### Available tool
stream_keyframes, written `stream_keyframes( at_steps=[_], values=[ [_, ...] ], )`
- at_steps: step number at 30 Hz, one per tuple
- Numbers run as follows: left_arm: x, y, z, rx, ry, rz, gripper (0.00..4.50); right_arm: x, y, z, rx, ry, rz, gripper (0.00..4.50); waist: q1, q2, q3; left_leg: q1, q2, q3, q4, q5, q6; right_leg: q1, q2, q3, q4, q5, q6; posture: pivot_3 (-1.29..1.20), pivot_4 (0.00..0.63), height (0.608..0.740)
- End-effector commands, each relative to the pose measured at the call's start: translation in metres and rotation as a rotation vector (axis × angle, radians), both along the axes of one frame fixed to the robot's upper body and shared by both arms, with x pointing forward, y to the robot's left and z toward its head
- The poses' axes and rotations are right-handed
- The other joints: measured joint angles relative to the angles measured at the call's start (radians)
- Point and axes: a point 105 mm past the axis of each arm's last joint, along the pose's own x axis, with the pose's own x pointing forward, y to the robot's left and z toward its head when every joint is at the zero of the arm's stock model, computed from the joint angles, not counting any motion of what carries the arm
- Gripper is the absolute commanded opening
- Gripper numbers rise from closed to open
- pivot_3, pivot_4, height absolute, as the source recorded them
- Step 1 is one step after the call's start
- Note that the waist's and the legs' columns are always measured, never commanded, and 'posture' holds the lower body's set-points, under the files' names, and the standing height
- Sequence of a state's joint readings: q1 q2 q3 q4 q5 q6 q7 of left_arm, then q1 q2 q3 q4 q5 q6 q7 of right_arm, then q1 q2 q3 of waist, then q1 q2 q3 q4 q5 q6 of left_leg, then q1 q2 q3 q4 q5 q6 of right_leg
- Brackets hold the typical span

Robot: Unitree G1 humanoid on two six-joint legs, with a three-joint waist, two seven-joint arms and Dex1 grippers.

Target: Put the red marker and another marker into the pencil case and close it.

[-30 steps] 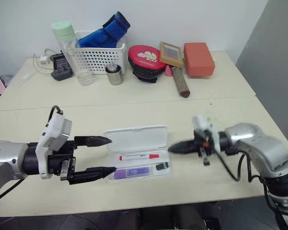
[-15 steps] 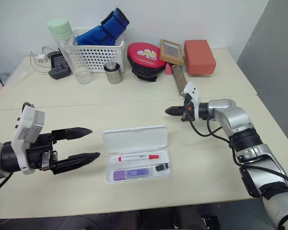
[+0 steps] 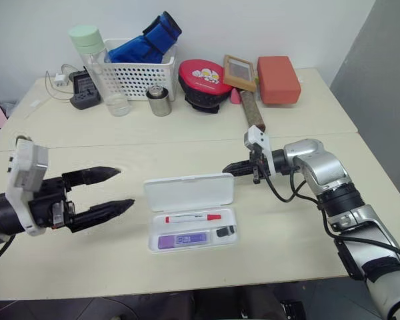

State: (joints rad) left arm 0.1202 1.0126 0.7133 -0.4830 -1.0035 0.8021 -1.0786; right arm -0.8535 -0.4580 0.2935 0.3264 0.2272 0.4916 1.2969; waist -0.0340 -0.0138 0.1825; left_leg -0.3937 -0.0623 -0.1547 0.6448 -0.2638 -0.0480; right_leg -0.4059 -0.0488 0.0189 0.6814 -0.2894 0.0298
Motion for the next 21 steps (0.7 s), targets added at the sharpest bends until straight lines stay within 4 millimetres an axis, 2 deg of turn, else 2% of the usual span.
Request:
stream_keyframes(
  at_steps=[1, 10, 16, 21],
  values=[
    [-0.003, 0.000, 0.005, 0.008, -0.026, -0.004, 4.50, -0.012, 0.001, 0.011, 0.010, -0.024, 0.062, 0.03, 0.000, 0.000, 0.000, 0.000, 0.000, 0.000, 0.000, 0.000, 0.000, 0.000, 0.000, 0.000, 0.000, 0.000, 0.000, 0.00, 0.150, 0.740],
    [-0.005, -0.001, 0.004, 0.016, -0.015, -0.022, 4.50, -0.035, 0.002, 0.010, -0.009, -0.031, 0.140, 0.03, 0.001, 0.000, 0.000, 0.000, 0.000, 0.000, 0.000, 0.000, 0.000, 0.000, 0.000, 0.000, 0.000, 0.000, 0.000, 0.00, 0.150, 0.740],
    [-0.011, -0.007, -0.005, 0.036, 0.021, -0.065, 4.50, -0.053, 0.003, -0.001, -0.068, -0.069, 0.200, 0.03, 0.001, 0.000, 0.000, 0.000, 0.000, 0.000, 0.000, 0.000, 0.000, 0.000, 0.000, 0.000, 0.000, 0.000, 0.000, 0.00, 0.150, 0.740],
    [-0.010, -0.009, -0.002, 0.028, 0.013, -0.067, 4.50, -0.042, 0.007, 0.008, -0.029, -0.114, 0.136, 0.03, 0.001, 0.000, 0.000, 0.000, 0.001, -0.001, 0.000, 0.000, -0.001, 0.000, 0.001, 0.000, 0.001, 0.000, -0.001, 0.00, 0.150, 0.740]
  ],
)
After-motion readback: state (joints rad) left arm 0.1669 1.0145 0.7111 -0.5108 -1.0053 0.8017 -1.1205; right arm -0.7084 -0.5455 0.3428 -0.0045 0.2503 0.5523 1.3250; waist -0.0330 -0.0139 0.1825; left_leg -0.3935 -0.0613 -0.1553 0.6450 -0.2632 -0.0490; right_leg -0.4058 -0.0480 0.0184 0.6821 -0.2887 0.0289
